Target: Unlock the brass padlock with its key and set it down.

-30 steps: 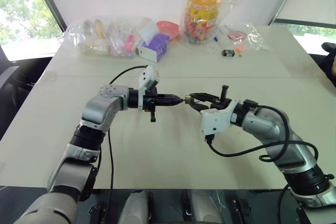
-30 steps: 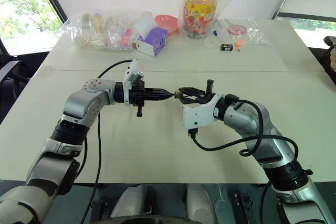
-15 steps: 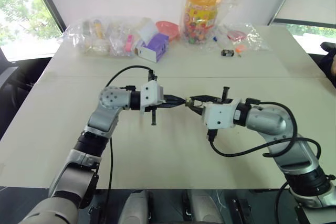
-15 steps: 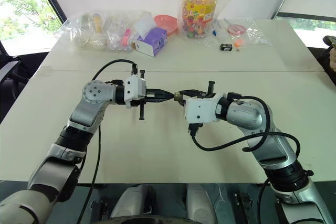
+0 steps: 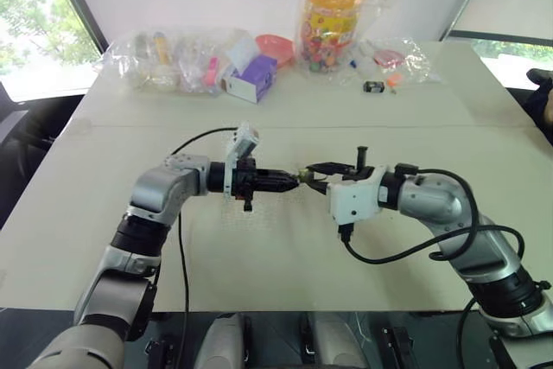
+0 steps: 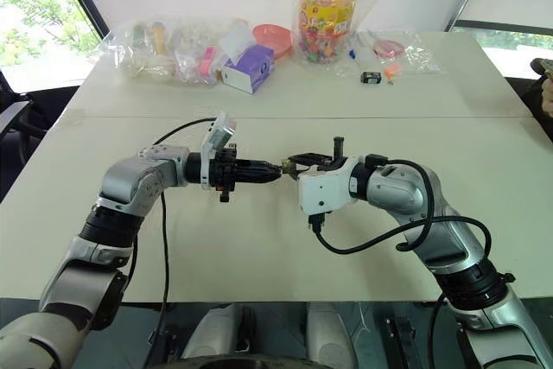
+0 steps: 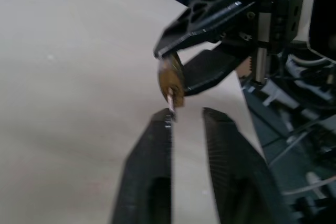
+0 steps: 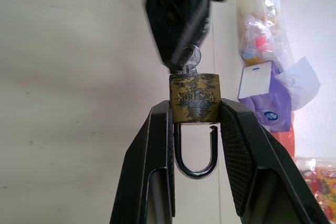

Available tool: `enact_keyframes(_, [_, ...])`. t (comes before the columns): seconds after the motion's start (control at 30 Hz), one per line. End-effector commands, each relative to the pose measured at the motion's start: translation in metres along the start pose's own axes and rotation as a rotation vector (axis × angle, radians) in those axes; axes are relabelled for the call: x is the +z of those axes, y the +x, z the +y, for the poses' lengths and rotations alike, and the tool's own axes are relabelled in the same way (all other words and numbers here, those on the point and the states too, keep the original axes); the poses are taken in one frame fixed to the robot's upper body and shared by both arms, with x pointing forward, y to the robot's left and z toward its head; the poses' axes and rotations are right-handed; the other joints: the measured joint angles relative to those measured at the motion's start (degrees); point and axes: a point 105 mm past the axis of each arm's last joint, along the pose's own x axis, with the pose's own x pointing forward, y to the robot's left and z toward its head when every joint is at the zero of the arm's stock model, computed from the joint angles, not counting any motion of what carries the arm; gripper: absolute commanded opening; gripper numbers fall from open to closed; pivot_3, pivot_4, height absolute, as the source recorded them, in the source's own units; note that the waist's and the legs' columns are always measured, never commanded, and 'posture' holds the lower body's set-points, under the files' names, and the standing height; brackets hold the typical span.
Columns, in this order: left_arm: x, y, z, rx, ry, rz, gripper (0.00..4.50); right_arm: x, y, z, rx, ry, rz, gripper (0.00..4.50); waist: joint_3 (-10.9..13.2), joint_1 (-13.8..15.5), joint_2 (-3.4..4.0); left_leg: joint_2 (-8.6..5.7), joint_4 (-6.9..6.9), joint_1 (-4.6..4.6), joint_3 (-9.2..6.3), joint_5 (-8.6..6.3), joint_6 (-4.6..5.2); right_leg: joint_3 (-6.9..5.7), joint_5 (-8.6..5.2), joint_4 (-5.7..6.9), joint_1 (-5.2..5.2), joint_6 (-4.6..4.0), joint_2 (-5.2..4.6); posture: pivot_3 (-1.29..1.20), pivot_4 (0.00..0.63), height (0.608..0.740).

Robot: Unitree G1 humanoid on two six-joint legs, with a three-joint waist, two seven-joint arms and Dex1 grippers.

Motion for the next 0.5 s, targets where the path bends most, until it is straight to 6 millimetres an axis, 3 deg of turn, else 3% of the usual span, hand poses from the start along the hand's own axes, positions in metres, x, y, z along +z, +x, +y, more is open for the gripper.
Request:
enact_keyframes(0.03, [0.022,-0.002,-0.005,-0.005,0.005,-0.056,2.87,0.004,-0.004,-0.012,-0.045,-0.048,-0.009,0.66,0.00,0.09,0.00,0.00,0.00,0.00,0.00,0.00,0.00,0.00,0.00,0.00,0.00,0.00,-0.01,0.00,0.150,0.735])
enact_keyframes(0.13, [0.030,-0.001,-0.001,0.023,-0.001,-0.105,4.31,0.005,-0.004,-0.012,-0.045,-0.052,-0.009,0.66,0.00,0.13,0.00,-0.02,0.01,0.00,0.00,0.00,0.00,0.00,0.00,0.00,0.00,0.00,-0.04,0.00,0.150,0.735])
enact_keyframes(0.5, [0.023,0.010,0.012,0.083,0.020,-0.108,4.31,0.007,-0.004,-0.014,-0.050,-0.063,-0.013,0.66,0.00,0.06,0.00,-0.01,0.01,0.00,0.00,0.01,-0.02,0.00,0.00,0.00,0.00,0.00,-0.03,0.00,0.150,0.735])
